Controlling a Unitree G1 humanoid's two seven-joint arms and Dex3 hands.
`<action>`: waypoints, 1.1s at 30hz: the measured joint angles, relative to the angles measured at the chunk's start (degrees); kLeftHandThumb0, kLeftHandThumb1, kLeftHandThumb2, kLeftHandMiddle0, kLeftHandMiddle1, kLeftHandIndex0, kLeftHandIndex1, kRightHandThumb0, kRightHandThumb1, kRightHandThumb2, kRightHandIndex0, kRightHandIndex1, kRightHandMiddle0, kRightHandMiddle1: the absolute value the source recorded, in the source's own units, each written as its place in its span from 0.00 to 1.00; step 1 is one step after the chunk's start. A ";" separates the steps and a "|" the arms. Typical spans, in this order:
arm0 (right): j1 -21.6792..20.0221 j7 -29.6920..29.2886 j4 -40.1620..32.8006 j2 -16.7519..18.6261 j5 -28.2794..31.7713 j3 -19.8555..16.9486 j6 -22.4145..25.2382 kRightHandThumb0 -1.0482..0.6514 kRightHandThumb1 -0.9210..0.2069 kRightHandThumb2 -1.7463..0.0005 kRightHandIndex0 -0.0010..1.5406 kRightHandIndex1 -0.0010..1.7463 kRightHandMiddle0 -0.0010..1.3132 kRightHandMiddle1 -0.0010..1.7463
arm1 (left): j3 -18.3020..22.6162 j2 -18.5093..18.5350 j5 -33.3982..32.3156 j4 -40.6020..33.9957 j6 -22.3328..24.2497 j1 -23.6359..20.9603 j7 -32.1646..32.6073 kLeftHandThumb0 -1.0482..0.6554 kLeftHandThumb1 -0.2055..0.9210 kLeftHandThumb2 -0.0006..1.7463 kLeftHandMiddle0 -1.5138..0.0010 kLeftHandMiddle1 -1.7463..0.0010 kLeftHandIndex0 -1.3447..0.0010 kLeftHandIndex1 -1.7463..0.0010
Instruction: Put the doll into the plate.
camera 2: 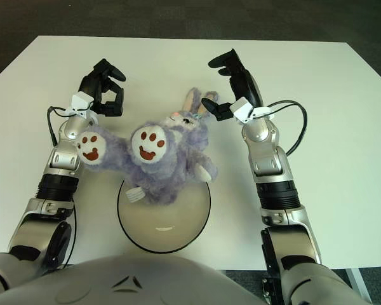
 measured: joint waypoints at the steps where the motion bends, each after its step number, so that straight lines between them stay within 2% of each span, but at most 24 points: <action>1: 0.03 0.03 0.34 0.59 0.86 -0.32 0.19 0.41 0.49 0.34 0.11 0.67 0.00 0.69 | 0.17 0.00 -0.41 -0.33 0.14 0.22 -0.18 0.61 0.55 0.69 0.72 0.00 0.70 0.00; 8: 0.08 0.70 1.15 4.56 8.71 -3.39 3.70 0.42 0.45 0.35 0.12 0.71 0.00 0.68 | 1.32 -0.26 -2.57 -2.97 2.79 1.90 -0.55 0.61 0.56 0.68 0.72 0.00 0.70 0.00; 12: 0.12 0.73 1.14 5.93 11.18 -4.43 5.26 0.42 0.44 0.35 0.14 0.71 0.00 0.70 | 1.63 -0.55 -3.11 -4.41 4.23 2.72 -0.55 0.61 0.56 0.68 0.72 0.00 0.70 0.00; 27: 0.91 -0.44 0.33 7.87 13.03 -6.15 9.94 0.40 0.38 0.38 0.20 0.74 0.00 0.72 | 2.76 -0.71 -4.77 -4.87 4.51 4.38 -0.95 0.61 0.57 0.68 0.73 0.00 0.71 0.00; 33: 1.39 -0.55 0.10 8.39 13.70 -6.51 10.74 0.40 0.38 0.38 0.17 0.72 0.00 0.75 | 3.22 -1.00 -5.31 -4.93 4.70 5.24 -1.00 0.61 0.57 0.68 0.73 0.00 0.71 0.00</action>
